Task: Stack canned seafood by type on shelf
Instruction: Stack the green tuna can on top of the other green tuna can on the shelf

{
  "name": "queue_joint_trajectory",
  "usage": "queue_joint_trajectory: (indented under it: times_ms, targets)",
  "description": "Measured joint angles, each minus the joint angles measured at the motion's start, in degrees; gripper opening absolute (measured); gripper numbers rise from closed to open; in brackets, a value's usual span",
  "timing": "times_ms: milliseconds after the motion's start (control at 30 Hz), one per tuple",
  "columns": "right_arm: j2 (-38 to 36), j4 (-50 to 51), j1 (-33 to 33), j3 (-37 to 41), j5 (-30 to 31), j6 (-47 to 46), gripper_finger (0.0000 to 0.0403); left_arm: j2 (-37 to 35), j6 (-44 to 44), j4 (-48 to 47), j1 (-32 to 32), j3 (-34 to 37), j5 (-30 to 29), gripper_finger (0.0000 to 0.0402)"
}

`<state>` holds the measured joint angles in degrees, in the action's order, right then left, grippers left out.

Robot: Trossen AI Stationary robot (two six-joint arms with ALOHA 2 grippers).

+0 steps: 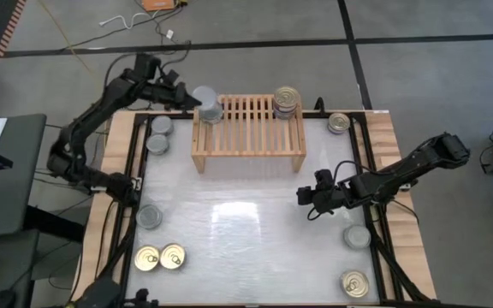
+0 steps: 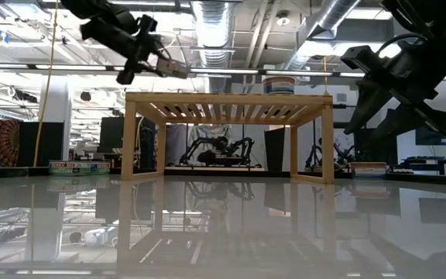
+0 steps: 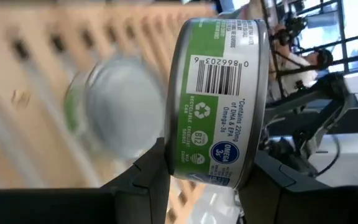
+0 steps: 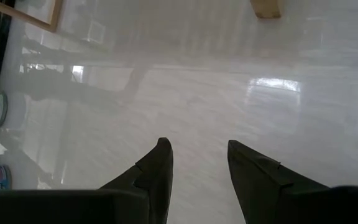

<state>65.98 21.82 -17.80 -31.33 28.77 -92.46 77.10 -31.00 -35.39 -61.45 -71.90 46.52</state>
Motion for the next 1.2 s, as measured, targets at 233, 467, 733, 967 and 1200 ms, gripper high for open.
queue_joint_trajectory:
  times_ms: [233,467,733,967,1200]
  targets:
    - [0.0,-0.48,-0.2,0.0,0.0,-0.02,0.0176,-6.05,-19.06,25.35,-1.8,14.62,2.87,0.0141]
    - [0.0,-0.69,-0.05,0.0,0.0,-0.01,0.0176,-3.18,-24.5,26.65,0.54,16.19,0.86,0.0141]
    - [0.0,-1.12,-0.05,0.0,0.0,0.87,0.0176,-2.97,-23.94,27.81,2.34,16.19,-3.67,0.0143]
    - [0.01,-1.11,-0.05,0.0,0.0,1.02,0.0176,-2.99,-29.73,27.12,2.46,16.19,-7.96,0.0143]
    - [0.01,-1.11,-0.05,0.0,-0.02,1.46,0.0176,-2.99,-29.5,27.27,2.76,16.17,-8.83,0.0143]
